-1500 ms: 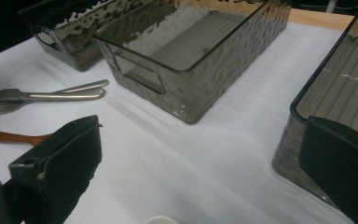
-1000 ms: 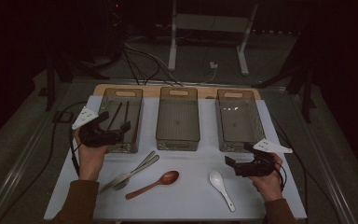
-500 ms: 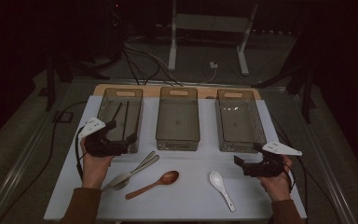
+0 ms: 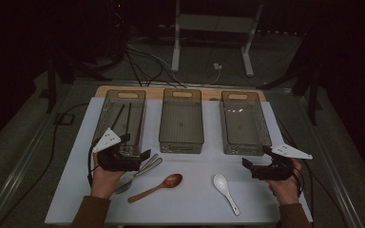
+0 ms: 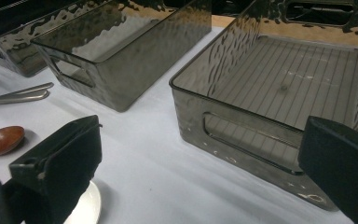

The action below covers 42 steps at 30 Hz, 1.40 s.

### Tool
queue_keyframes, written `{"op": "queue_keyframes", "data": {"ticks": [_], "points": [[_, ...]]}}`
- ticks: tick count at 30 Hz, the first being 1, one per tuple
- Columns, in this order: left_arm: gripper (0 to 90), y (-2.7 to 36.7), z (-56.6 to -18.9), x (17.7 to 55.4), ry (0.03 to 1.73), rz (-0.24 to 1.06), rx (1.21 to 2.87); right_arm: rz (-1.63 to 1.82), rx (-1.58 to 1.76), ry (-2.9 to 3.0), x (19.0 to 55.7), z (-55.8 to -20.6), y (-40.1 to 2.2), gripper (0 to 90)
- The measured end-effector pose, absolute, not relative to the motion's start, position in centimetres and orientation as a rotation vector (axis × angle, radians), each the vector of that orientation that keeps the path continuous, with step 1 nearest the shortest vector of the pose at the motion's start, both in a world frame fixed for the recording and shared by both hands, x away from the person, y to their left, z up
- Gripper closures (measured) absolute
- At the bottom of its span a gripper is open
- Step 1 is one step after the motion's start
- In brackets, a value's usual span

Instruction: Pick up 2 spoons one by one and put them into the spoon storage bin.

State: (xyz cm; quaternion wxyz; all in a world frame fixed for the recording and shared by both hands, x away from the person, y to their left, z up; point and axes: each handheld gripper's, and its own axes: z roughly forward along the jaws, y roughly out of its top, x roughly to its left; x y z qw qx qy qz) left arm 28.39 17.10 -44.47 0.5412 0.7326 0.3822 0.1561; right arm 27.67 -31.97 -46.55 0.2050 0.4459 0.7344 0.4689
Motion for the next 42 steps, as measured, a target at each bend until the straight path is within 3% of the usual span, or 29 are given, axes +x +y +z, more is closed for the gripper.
{"op": "queue_keyframes", "data": {"ticks": [25,42], "points": [[0.8,14.3,-47.6,26.1,0.846,0.250,1.879,1.297,1.244,2.047,27.4,-46.6,-32.2,0.0],[1.7,12.7,-50.2,25.3,0.823,0.196,2.072,1.294,1.236,2.066,27.4,-46.8,-32.1,0.0]]}}
